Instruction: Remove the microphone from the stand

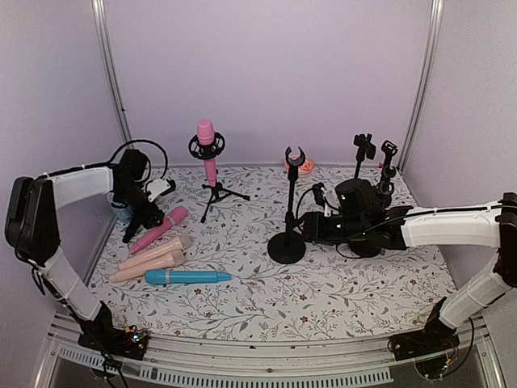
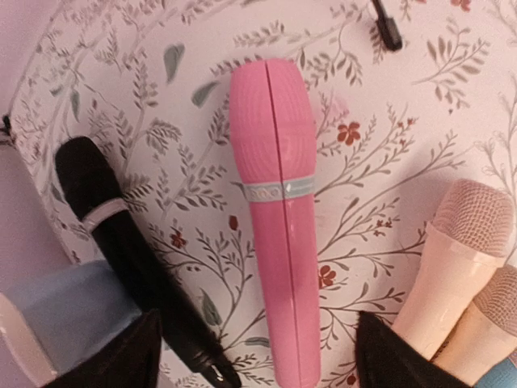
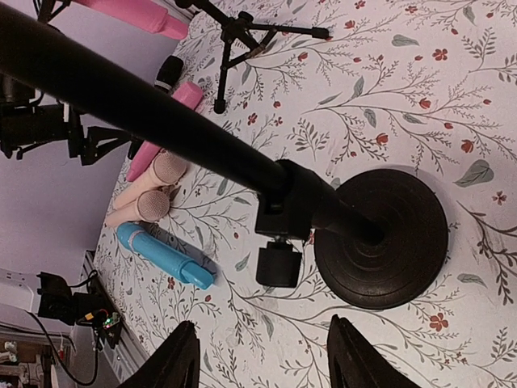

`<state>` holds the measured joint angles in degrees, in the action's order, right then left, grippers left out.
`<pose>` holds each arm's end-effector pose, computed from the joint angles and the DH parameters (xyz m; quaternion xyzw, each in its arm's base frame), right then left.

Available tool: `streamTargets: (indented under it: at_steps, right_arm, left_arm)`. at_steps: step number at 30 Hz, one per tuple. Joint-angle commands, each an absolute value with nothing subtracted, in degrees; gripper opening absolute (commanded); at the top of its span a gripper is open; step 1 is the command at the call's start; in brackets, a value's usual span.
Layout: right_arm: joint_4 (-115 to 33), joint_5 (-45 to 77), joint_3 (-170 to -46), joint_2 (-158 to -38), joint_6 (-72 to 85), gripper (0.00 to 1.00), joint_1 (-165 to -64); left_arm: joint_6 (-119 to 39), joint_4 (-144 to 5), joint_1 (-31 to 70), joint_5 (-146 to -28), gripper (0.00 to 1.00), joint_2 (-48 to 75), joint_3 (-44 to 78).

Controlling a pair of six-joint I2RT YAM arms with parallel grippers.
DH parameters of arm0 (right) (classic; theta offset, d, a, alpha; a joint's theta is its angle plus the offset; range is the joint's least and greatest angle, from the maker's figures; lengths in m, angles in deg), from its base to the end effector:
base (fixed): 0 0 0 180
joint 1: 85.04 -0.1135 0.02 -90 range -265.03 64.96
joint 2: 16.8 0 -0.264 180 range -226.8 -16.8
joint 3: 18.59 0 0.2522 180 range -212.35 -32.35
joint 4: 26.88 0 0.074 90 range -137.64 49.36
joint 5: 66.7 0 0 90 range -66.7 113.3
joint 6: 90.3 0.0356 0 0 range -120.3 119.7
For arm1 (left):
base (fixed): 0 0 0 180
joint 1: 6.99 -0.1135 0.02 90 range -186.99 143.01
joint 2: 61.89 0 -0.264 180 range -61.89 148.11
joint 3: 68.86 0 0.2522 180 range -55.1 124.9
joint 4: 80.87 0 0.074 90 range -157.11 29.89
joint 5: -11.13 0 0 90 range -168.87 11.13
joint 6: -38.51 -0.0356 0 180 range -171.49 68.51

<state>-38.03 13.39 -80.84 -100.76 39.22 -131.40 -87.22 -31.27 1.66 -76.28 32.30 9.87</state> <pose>0.2151 0.2345 0.2236 -0.0934 0.8709 0.3801 0.2971 0.3251 -0.0478 0.2102 0.3642 0.9057 0.0720 0.2047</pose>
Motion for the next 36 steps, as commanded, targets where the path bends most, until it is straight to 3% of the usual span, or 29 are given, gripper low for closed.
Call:
streamTargets:
  at_steps: [1, 8, 14, 18, 22, 31, 36]
  right_arm:
    - [-35.0, 12.3, -84.0, -102.8, 37.8, 0.55, -130.8]
    - [-34.3, 12.1, -87.1, -106.8, 37.1, 0.5, -130.7]
    - [-34.4, 13.2, -86.8, -107.4, 36.7, 0.46, -130.0]
    - [-34.2, 13.7, -87.2, -108.0, 36.2, 0.38, -129.8]
    - [-34.2, 13.5, -88.0, -109.1, 36.0, 0.26, -129.8]
    - [-35.4, 15.2, -87.9, -109.3, 35.4, 0.2, -129.7]
    - [-36.8, 17.6, -88.0, -108.9, 34.4, 0.06, -129.8]
  left_arm:
    - [-84.3, -26.9, 3.0, -80.3, 0.99, 27.3, 15.8]
    - [-83.3, -26.4, 3.1, -78.9, 0.99, 22.1, 20.0]
    - [-82.7, -36.5, 1.9, -70.9, 0.99, 13.9, 16.4]
    - [-82.1, -41.1, 1.3, -71.8, 0.99, 9.1, 13.0]
    - [-81.1, -38.6, 1.5, -75.3, 0.99, 9.3, 12.2]
    - [-81.3, -32.3, 3.0, -80.3, 0.99, 13.5, 12.6]
    - [-81.3, -32.4, 4.2, -80.8, 0.99, 13.6, 11.7]
